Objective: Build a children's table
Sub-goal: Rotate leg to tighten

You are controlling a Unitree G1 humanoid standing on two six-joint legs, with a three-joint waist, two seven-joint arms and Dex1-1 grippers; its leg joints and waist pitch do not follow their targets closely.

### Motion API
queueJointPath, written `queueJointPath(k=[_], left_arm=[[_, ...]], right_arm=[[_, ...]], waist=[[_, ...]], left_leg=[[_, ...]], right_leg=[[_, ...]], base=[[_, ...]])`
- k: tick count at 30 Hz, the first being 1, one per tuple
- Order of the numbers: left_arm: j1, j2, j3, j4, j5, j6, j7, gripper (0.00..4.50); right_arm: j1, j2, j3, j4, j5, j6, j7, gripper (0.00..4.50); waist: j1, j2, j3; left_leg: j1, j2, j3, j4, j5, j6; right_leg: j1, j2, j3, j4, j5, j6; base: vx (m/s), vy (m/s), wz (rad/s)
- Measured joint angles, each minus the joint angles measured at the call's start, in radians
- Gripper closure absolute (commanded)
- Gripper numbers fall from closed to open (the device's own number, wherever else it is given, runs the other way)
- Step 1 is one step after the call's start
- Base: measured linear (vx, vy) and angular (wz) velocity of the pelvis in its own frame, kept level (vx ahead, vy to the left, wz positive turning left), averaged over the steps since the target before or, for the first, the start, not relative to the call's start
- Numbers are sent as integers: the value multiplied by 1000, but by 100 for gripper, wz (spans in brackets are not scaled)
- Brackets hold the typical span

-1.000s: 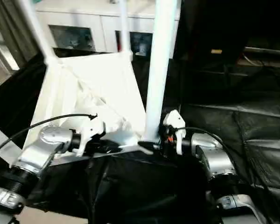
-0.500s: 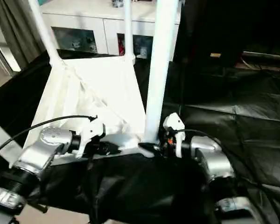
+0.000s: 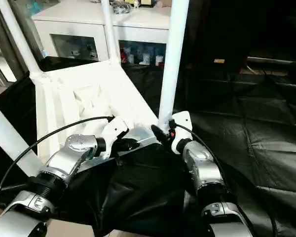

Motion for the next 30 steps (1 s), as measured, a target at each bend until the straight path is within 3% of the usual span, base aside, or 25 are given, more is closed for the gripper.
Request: queueJointPath(k=[2, 6, 10, 16, 17, 22, 30], left_arm=[[7, 12, -5, -21, -1, -1, -28, 450], [30, 86, -13, -68, -20, -24, -135, 450], [48, 147, -16, -109, -48, -41, -247, 450], [52, 190, -44, -129, -66, -55, -361, 450], [53, 195, -47, -132, -66, -55, -377, 450], [55, 213, -52, -139, -78, -51, -414, 450], [65, 209, -55, -152, -81, -52, -400, 450]], right_arm=[[11, -36, 17, -21, -2, -3, 69, 71], [31, -105, 68, -56, 8, -26, 259, 71], [36, -155, 81, -81, 46, -20, 436, 71], [36, -203, 100, -95, 106, 24, 622, 71], [36, -207, 104, -95, 113, 31, 644, 95], [37, -225, 114, -95, 119, 52, 710, 128], [44, -210, 116, -96, 125, 62, 715, 177]], waist=[[2, -1, 1], [1, -2, 1], [3, -3, 1], [38, -8, 3], [43, -10, 4], [52, -15, 7], [53, -17, 7]], left_leg=[[-1, 0, 0, -1, 0, 0], [-4, 1, 0, -5, 0, 0], [-17, 4, 0, -5, 3, 6], [-23, 5, -2, 0, 1, 10], [-23, 5, -2, 2, 1, 10], [-22, 5, 0, 6, 1, 9], [-20, 5, 0, 6, 1, 9]], right_leg=[[-1, 0, 0, 0, 0, 0], [-5, 1, -1, 0, -2, 3], [-16, 3, -4, 2, -3, 1], [-21, 3, -6, 5, -4, 0], [-20, 3, -5, 5, -4, 0], [-18, 2, -4, 5, -3, -1], [-17, 2, -3, 7, -3, -1]], base=[[0, 0, 0], [0, 0, 0], [0, 0, 0], [0, 0, 0], [0, 0, 0], [0, 0, 0], [0, 0, 0]])
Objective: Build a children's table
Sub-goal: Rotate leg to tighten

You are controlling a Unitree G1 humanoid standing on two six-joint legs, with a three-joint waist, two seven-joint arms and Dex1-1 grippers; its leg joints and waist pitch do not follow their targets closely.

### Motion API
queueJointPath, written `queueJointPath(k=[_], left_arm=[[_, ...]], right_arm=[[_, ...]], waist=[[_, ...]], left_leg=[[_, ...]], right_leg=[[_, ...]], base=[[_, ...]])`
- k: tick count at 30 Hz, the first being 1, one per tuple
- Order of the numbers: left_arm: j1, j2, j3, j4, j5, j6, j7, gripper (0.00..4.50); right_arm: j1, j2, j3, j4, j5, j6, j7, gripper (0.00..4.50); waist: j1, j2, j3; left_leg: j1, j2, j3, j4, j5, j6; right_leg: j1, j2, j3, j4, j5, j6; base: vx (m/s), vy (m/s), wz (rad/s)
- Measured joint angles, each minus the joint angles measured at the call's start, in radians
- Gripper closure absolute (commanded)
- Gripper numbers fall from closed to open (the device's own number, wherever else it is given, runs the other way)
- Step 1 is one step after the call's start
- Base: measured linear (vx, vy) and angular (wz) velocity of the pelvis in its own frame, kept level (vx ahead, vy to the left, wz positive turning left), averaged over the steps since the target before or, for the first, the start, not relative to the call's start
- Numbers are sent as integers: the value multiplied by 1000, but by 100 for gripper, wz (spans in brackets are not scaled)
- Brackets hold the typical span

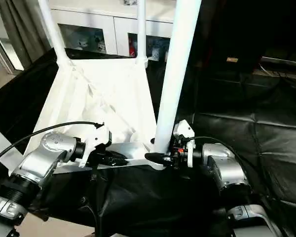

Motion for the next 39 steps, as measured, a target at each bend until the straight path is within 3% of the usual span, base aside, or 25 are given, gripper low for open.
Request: queueJointPath(k=[4, 8, 16, 18, 24, 29, 33, 39], left_arm=[[-2, -32, 20, 30, 16, -5, 82, 450], [-38, -118, 30, 106, 54, 8, 245, 450], [-80, -233, 43, 189, 86, 36, 398, 450], [-80, -235, 45, 191, 86, 35, 398, 450], [-74, -224, 40, 172, 85, 29, 360, 450], [-32, -139, 26, 76, 58, 33, 222, 450], [-17, -91, 15, 24, 33, 42, 117, 450], [-14, -47, 8, 12, 16, 46, 33, 450]], right_arm=[[15, 52, -40, 14, -12, -33, -152, 181], [-6, 127, -85, 61, -34, -48, -448, 181], [-15, 193, -137, 60, -80, -33, -712, 181], [-14, 194, -137, 60, -81, -37, -712, 125], [17, 180, -134, 12, -97, -42, -652, 71], [33, 85, -74, -37, -60, -17, -397, 71], [29, 40, -45, -50, -33, -8, -231, 71], [11, 1, -11, -37, -23, 6, -83, 86]], waist=[[-4, 1, -1], [-26, 8, -1], [-25, 26, -8], [-24, 29, -10], [-24, 30, -11], [-23, 23, -8], [-14, 18, -8], [-1, 12, -6]], left_leg=[[6, 0, 0, 0, 1, -5], [20, -2, 0, -2, 1, -11], [22, -5, 3, -6, 1, -11], [22, -5, 3, -8, 1, -11], [20, -5, 2, -10, 1, -11], [17, -4, 3, -16, 2, -9], [3, -1, 1, -15, 3, -4], [0, 1, 0, -10, 2, -3]], right_leg=[[5, 0, 0, 1, 2, -1], [17, -1, 2, -4, 1, 1], [23, -5, 5, -8, -2, 6], [23, -5, 4, -8, -2, 6], [22, -5, 3, -8, -1, 5], [18, -4, 2, -7, -5, 9], [3, -1, 0, -2, -6, 8], [2, 0, 0, -1, -8, 5]], base=[[0, 0, 0], [0, 0, 0], [0, 0, 0], [0, 0, 0], [0, 0, 0], [21, -5, 0], [51, -22, 1], [0, 0, 0]])
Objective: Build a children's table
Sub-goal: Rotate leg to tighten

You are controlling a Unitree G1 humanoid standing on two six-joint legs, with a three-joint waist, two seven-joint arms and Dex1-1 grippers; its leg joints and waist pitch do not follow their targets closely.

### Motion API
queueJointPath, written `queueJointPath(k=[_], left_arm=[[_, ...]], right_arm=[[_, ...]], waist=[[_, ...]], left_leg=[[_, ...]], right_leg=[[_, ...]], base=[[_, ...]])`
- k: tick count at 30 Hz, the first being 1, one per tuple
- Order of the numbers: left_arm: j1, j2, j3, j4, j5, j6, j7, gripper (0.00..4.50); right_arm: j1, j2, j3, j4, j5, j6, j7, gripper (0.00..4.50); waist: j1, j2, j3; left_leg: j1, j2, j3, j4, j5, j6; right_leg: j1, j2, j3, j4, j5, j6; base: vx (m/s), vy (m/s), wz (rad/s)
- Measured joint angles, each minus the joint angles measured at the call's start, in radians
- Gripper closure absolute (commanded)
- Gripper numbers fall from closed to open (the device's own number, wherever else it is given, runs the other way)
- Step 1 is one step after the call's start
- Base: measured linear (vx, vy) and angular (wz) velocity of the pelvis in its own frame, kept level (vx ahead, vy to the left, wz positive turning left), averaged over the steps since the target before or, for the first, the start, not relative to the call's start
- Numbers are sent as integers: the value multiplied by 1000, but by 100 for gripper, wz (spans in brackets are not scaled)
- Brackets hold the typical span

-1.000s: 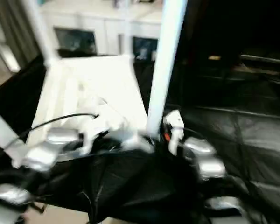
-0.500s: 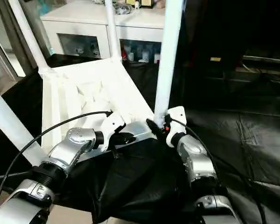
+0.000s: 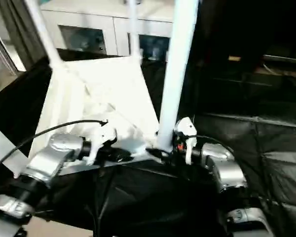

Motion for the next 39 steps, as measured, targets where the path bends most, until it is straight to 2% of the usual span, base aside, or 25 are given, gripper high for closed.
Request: queueJointPath(k=[7, 13, 17, 20, 24, 27, 30, 32, 34, 37, 39], left_arm=[[1, 31, -3, -5, -11, 9, -48, 450], [1, 22, 1, 10, -15, -2, -34, 450], [-2, -22, 20, 48, 3, -18, 65, 450], [-21, -70, 25, 100, 23, -22, 159, 450], [-61, -166, 31, 165, 62, -22, 325, 450], [-65, -204, 36, 181, 74, -18, 387, 450], [-65, -211, 40, 183, 75, -21, 394, 450], [-65, -211, 40, 182, 75, -28, 390, 450], [-65, -209, 40, 180, 74, -35, 381, 450], [-51, -179, 39, 151, 65, -37, 327, 450], [-47, -166, 40, 143, 62, -37, 301, 450]], right_arm=[[-2, -17, 12, 1, 13, 27, 69, 141], [7, -1, 9, -1, 11, 17, 40, 179], [13, 43, -28, 20, -1, -5, -123, 183], [11, 95, -58, 51, -12, -27, -300, 184], [-12, 175, -126, 82, -37, -31, -581, 184], [-23, 203, -134, 93, -54, -44, -698, 184], [-24, 209, -135, 95, -59, -59, -711, 184], [-24, 208, -137, 95, -61, -70, -701, 115], [-24, 196, -133, 94, -80, -73, -662, 115], [-24, 141, -101, 86, -77, -68, -531, 72], [-24, 129, -91, 80, -75, -65, -476, 61]], waist=[[0, -1, 1], [0, 0, 0], [-8, 4, -1], [-23, 8, 2], [-27, 14, 1], [-27, 18, -2], [-26, 21, -4], [-26, 22, -4], [-25, 22, -4], [-25, 22, -4], [-26, 22, -4]], left_leg=[[1, 0, 0, 5, 0, 0], [2, 0, 0, 5, 0, 0], [7, 0, 0, 6, -1, -8], [22, -1, 0, 3, 0, -10], [22, -5, 0, 2, 0, -10], [22, -7, 2, 1, 0, -10], [21, -9, 3, -4, 0, -10], [20, -10, 4, -5, 0, -9], [20, -9, 4, -6, 0, -9], [18, -9, 4, -8, 0, -9], [16, -7, 4, -8, 1, -8]], right_leg=[[3, 0, 1, 0, 1, -1], [3, 0, 1, 1, 2, -1], [9, -1, 2, 1, 6, -3], [23, -1, 2, -6, 4, 0], [23, -5, 4, -6, 3, 3], [22, -8, 3, -6, 3, 3], [21, -12, 3, -6, 3, 4], [20, -12, 2, -6, 4, 5], [20, -12, 2, -6, 4, 5], [19, -12, 1, -6, 5, 5], [19, -12, -1, -5, 4, 7]], base=[[0, 0, 0], [0, 0, 0], [0, 0, 0], [0, 0, 0], [0, 0, 0], [0, 0, 0], [0, 0, 0], [0, 0, 0], [0, 0, 0], [0, 0, 0], [0, 0, 0]])
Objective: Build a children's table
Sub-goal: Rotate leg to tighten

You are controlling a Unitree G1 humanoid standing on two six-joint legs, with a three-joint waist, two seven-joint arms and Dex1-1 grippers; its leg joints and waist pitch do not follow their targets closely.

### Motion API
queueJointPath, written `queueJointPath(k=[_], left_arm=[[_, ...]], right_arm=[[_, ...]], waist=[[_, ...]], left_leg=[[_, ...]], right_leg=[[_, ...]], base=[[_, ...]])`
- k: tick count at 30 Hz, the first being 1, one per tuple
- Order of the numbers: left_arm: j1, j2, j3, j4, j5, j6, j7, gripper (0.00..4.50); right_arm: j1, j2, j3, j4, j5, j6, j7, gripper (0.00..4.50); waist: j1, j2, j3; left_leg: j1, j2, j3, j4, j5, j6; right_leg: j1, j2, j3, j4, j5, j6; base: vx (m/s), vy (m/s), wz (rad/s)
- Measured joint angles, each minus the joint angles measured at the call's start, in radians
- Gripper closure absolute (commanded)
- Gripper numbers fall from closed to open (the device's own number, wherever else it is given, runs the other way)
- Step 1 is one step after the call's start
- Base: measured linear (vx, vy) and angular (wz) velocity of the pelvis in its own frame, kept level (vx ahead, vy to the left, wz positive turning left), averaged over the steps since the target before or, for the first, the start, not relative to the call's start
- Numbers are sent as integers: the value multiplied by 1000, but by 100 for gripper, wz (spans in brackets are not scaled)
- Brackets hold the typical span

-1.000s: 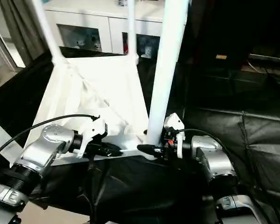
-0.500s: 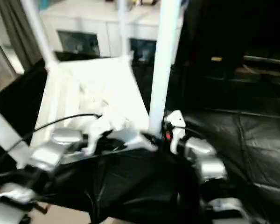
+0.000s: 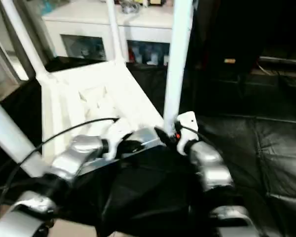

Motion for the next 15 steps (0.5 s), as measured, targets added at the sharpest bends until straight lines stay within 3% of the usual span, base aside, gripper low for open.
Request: queueJointPath(k=[5, 7, 15], left_arm=[[12, 74, -4, -33, -25, -30, -110, 450], [14, 114, -8, -41, -41, -48, -176, 450], [19, 174, -14, -57, -63, -46, -312, 450]], right_arm=[[0, -67, 39, -23, 32, 17, 201, 61], [0, -97, 59, -37, 51, 31, 303, 84], [-2, -116, 72, -39, 84, 61, 450, 147]], waist=[[1, -1, 0], [2, -2, 0], [7, -2, 0]], left_leg=[[-7, 1, 0, 0, 3, 6], [-16, 2, 0, 3, 3, 8], [-30, 4, -3, 19, -2, 15]], right_leg=[[-9, 0, -2, 0, -3, 0], [-17, 0, -4, 2, -3, 0], [-21, -3, -11, 6, -3, -1]], base=[[0, 0, 0], [0, 0, 0], [0, 0, 0]])
